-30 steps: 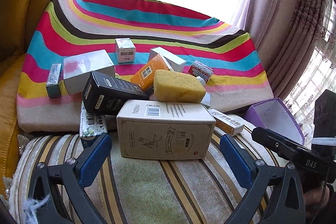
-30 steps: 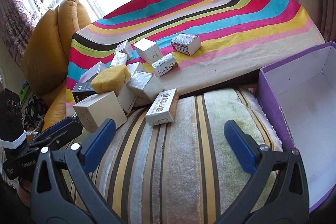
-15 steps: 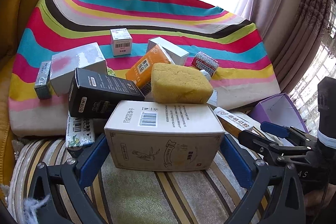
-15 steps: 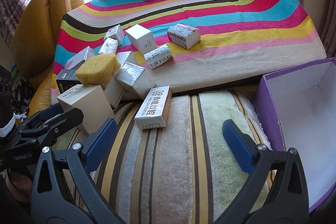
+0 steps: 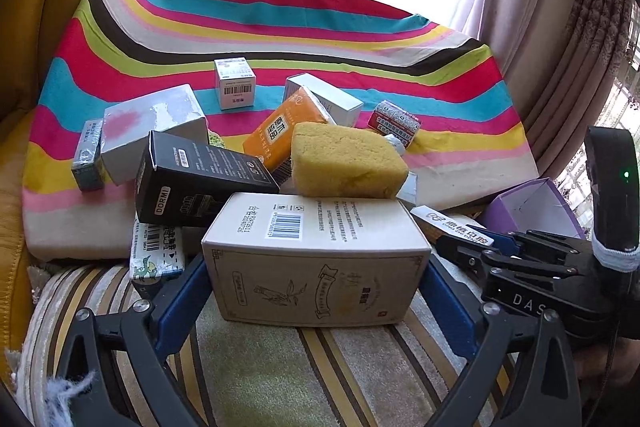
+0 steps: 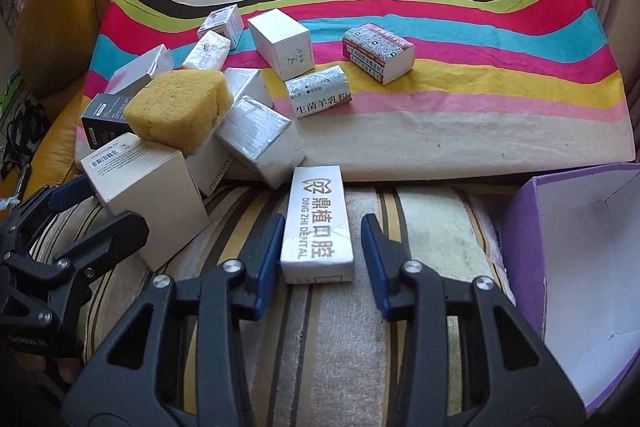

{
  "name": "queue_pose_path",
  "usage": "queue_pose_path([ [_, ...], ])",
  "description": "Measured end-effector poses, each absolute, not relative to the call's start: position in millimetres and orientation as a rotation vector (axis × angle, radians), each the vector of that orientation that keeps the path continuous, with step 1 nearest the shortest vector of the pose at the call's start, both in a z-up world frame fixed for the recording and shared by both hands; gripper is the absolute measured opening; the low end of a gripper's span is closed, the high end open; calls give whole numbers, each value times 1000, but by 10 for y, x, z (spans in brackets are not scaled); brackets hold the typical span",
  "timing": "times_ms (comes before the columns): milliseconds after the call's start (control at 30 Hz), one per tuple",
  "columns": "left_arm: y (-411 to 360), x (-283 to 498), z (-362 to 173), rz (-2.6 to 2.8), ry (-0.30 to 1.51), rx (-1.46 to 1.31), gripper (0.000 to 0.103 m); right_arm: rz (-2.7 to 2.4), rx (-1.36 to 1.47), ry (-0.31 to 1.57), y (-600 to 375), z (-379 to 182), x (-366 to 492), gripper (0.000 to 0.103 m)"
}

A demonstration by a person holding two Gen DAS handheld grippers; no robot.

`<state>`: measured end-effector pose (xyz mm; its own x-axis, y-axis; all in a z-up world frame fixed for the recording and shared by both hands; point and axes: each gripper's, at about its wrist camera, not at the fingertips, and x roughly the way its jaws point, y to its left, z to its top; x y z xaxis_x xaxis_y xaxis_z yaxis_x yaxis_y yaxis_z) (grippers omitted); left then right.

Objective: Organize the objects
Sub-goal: 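Carry the white box into the purple box while left gripper carries a cream box there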

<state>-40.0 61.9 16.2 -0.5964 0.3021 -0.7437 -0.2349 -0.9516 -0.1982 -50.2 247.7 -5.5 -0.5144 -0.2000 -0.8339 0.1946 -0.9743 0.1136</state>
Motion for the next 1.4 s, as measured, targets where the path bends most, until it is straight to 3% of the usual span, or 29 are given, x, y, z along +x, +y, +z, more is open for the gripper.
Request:
queue_pose_path([
  [433, 696, -114, 279, 2513, -154, -1150, 100, -2580, 1304, -66, 2641, 64, -160, 35],
  [900, 1389, -190, 323, 2266, -157, -1155, 100, -2650, 1286, -204, 3254, 196, 260, 35],
  [1167, 2073, -291, 365, 2135, -96, -1162, 100, -2770, 1290, -343, 3858, 268, 397, 35],
  [1400, 2743, -253, 394, 2070, 69, -1122, 100, -2877, 1352, -514, 4483, 161, 534, 35],
])
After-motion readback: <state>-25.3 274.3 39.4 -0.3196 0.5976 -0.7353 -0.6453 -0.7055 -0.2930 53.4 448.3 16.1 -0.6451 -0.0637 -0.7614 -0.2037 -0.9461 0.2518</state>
